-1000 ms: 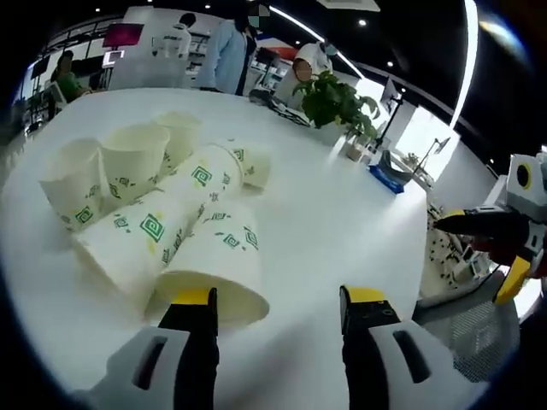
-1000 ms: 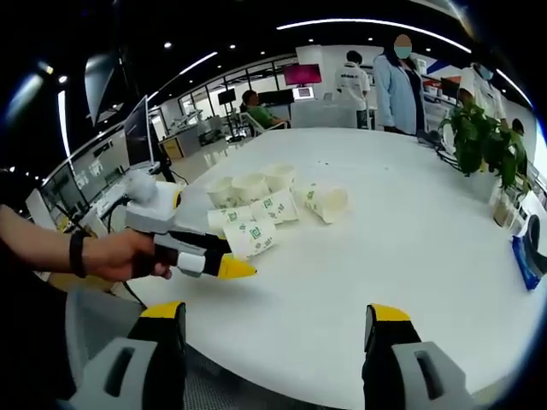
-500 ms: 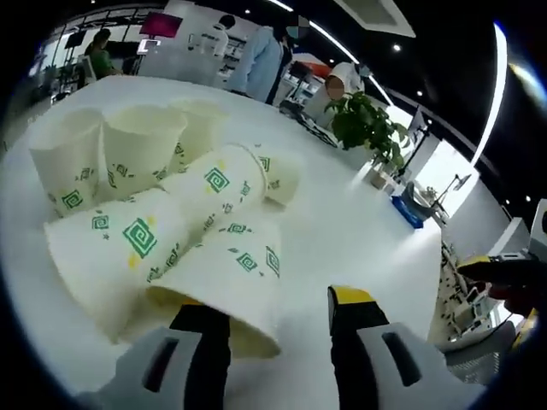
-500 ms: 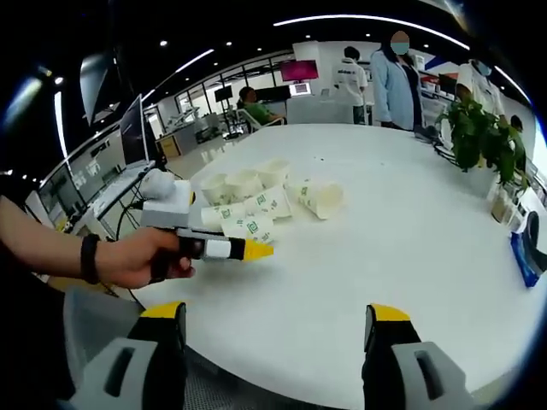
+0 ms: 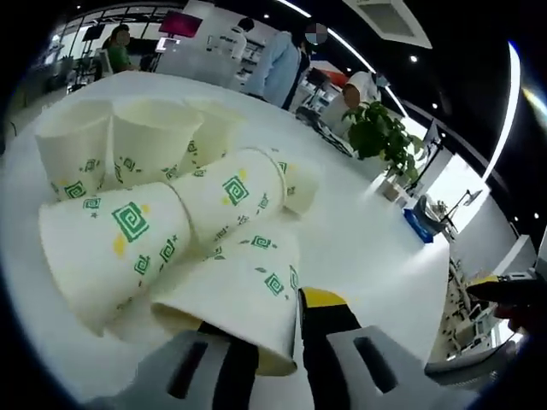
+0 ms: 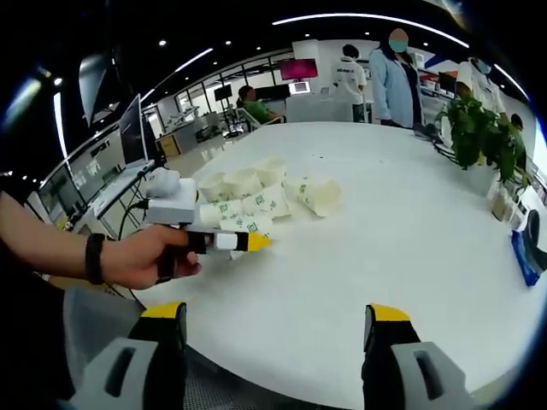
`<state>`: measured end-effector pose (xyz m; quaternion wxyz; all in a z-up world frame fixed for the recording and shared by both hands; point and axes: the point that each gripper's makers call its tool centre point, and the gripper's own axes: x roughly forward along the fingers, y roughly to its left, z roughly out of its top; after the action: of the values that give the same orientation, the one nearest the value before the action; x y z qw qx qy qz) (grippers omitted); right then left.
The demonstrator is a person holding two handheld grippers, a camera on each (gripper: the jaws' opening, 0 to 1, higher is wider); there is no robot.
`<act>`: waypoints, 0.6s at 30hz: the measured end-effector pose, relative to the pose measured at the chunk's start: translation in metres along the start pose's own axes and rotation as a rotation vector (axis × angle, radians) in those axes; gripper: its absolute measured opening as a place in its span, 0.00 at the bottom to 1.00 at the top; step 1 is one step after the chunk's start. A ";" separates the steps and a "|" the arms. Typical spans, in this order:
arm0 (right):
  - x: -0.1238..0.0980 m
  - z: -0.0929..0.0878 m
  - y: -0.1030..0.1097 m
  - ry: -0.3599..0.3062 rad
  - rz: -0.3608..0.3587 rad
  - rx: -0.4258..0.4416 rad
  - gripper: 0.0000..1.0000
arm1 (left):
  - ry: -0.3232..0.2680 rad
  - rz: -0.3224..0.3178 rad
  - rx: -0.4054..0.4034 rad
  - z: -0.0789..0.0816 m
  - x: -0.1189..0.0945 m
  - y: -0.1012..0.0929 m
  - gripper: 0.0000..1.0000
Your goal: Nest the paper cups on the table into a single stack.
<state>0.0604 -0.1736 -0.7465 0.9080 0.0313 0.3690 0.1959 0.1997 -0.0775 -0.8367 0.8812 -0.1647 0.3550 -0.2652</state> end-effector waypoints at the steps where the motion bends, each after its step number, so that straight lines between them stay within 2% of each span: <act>1: 0.000 0.000 0.000 0.000 0.000 0.000 0.86 | -0.002 -0.005 -0.007 0.000 0.001 0.000 0.06; 12: 0.004 0.001 0.004 -0.009 0.010 0.000 0.85 | 0.004 -0.079 0.045 0.004 -0.007 -0.010 0.00; 15: 0.005 0.001 0.006 -0.011 0.012 -0.001 0.85 | -0.022 -0.095 0.040 0.014 -0.015 -0.016 0.00; 18: 0.005 0.001 0.006 -0.014 0.012 0.001 0.85 | -0.012 -0.120 0.093 0.016 -0.018 -0.025 0.00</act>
<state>0.0620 -0.1657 -0.7480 0.9094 0.0353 0.3623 0.2012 0.1909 -0.0853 -0.8040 0.8725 -0.1462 0.3266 -0.3326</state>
